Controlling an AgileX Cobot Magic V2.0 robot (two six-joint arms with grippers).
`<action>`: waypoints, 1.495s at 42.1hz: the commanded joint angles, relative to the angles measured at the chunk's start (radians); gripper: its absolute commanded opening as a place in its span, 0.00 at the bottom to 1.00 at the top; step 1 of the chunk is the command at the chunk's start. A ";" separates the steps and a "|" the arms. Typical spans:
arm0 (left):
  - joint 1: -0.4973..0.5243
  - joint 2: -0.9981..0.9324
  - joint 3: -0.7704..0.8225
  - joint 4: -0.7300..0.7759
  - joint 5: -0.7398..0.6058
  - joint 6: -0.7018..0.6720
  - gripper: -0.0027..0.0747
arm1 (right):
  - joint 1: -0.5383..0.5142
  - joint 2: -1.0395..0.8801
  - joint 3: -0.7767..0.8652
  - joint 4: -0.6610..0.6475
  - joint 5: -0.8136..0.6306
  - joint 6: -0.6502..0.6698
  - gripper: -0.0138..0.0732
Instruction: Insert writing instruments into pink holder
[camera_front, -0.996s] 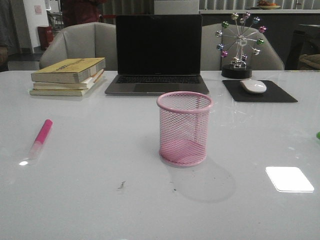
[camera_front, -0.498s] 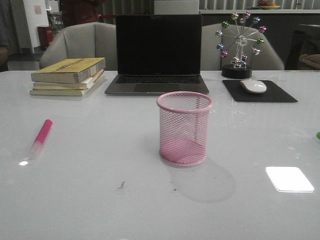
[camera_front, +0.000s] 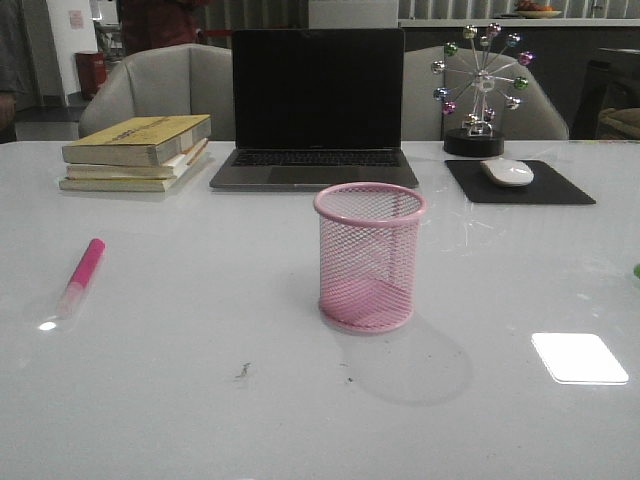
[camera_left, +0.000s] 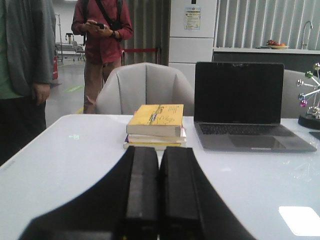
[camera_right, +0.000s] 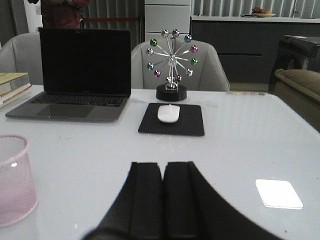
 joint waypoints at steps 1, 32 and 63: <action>-0.007 -0.018 -0.100 -0.004 -0.095 -0.008 0.15 | -0.005 -0.014 -0.109 0.002 -0.040 0.000 0.22; -0.007 0.473 -0.621 -0.002 0.457 -0.008 0.15 | -0.005 0.452 -0.614 0.001 0.504 0.000 0.22; -0.008 0.681 -0.616 -0.008 0.549 -0.008 0.76 | -0.005 0.689 -0.613 0.001 0.663 0.000 0.77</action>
